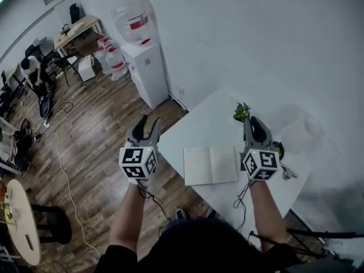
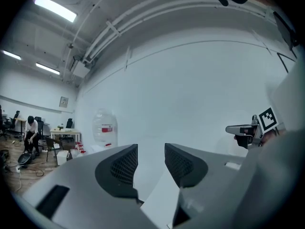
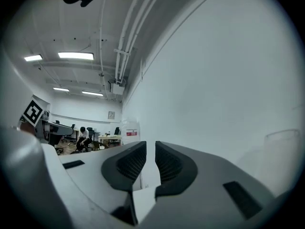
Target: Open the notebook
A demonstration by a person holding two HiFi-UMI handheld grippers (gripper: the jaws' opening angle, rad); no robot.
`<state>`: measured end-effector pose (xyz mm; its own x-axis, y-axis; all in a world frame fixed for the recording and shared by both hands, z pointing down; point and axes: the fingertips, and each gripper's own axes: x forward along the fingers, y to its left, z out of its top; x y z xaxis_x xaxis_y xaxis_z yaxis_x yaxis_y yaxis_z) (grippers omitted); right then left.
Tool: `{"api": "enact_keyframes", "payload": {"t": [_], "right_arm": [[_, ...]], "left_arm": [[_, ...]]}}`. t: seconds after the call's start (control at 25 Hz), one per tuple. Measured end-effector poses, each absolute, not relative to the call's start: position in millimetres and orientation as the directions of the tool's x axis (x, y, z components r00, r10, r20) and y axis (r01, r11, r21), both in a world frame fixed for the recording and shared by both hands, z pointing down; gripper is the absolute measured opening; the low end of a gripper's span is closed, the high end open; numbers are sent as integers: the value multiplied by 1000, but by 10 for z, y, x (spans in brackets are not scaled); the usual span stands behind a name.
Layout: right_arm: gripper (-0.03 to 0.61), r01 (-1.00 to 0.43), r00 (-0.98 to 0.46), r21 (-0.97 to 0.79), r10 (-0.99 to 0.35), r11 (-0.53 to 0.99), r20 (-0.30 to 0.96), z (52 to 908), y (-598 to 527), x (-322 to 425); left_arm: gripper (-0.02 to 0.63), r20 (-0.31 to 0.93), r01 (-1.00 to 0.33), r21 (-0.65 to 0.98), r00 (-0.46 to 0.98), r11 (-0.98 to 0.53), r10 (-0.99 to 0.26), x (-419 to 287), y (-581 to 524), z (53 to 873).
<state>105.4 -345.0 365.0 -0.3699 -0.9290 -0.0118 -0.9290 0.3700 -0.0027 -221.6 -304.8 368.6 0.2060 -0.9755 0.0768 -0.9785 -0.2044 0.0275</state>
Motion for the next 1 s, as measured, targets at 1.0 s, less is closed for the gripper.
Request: {"api": "enact_keyframes", "payload": {"t": [1.0], "right_arm": [[26, -884, -463, 150, -873, 442, -154, 3034, -3341, 879]], "left_arm": [[143, -98, -986, -40, 163, -160, -982, -2007, -2947, 2932]]}}
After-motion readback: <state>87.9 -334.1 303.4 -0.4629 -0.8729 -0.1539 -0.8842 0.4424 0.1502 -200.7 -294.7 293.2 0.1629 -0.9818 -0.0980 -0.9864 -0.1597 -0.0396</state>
